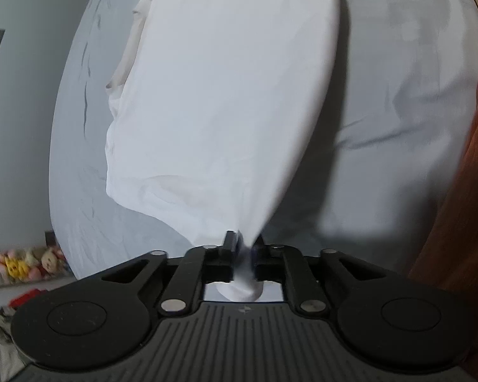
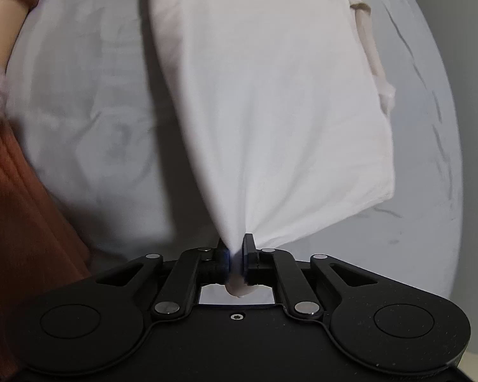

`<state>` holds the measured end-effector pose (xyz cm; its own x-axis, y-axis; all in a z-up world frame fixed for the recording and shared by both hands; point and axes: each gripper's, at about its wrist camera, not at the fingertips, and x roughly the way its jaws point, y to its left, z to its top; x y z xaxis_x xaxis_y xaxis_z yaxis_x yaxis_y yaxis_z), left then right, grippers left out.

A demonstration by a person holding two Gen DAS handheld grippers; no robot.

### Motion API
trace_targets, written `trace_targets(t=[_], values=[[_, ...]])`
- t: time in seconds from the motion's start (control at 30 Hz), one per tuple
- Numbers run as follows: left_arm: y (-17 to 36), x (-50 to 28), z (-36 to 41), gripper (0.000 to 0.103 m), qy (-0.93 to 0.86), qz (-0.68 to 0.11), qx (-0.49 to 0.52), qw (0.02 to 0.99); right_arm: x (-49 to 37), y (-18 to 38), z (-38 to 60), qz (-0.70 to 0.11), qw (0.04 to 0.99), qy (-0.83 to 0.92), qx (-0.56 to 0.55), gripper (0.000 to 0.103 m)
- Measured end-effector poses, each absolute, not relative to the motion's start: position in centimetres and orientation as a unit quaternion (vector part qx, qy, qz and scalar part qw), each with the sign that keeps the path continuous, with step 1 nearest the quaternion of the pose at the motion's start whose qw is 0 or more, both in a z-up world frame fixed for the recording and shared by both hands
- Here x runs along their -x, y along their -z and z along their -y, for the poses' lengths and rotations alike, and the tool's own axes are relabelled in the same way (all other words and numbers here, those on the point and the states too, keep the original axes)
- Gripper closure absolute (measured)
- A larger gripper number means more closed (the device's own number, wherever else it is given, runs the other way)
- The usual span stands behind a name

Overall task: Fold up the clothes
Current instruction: 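Lift the strip end with both grippers and fold it over the strip, then open both grippers and move them to the folded shirt edge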

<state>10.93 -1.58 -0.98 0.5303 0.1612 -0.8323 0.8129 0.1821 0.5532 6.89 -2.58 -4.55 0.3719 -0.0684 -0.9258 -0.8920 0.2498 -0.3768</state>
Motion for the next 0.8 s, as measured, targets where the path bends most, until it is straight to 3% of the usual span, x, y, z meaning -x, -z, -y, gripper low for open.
trace_targets(t=[0.07,0.3,0.6,0.8], values=[[0.4,-10.6,2.0,0.075,0.255,-0.417,-0.576,0.655,-7.3,4.1,2.8,-0.47,0.646,-0.328,0.505,0.083],[-2.0,-9.5,6.3,0.063,0.283,-0.416,-0.534,0.679,-8.9,1.2,4.4,-0.5,0.644,-0.357,0.456,0.062],[-4.7,-8.3,17.3,0.062,0.3,-0.403,-0.467,0.728,-9.9,-3.1,7.7,-0.545,0.641,-0.358,0.405,0.057],[-5.1,-9.0,24.1,0.062,0.289,-0.4,-0.392,0.776,-11.7,-4.5,8.8,-0.531,0.645,-0.365,0.411,0.05]])
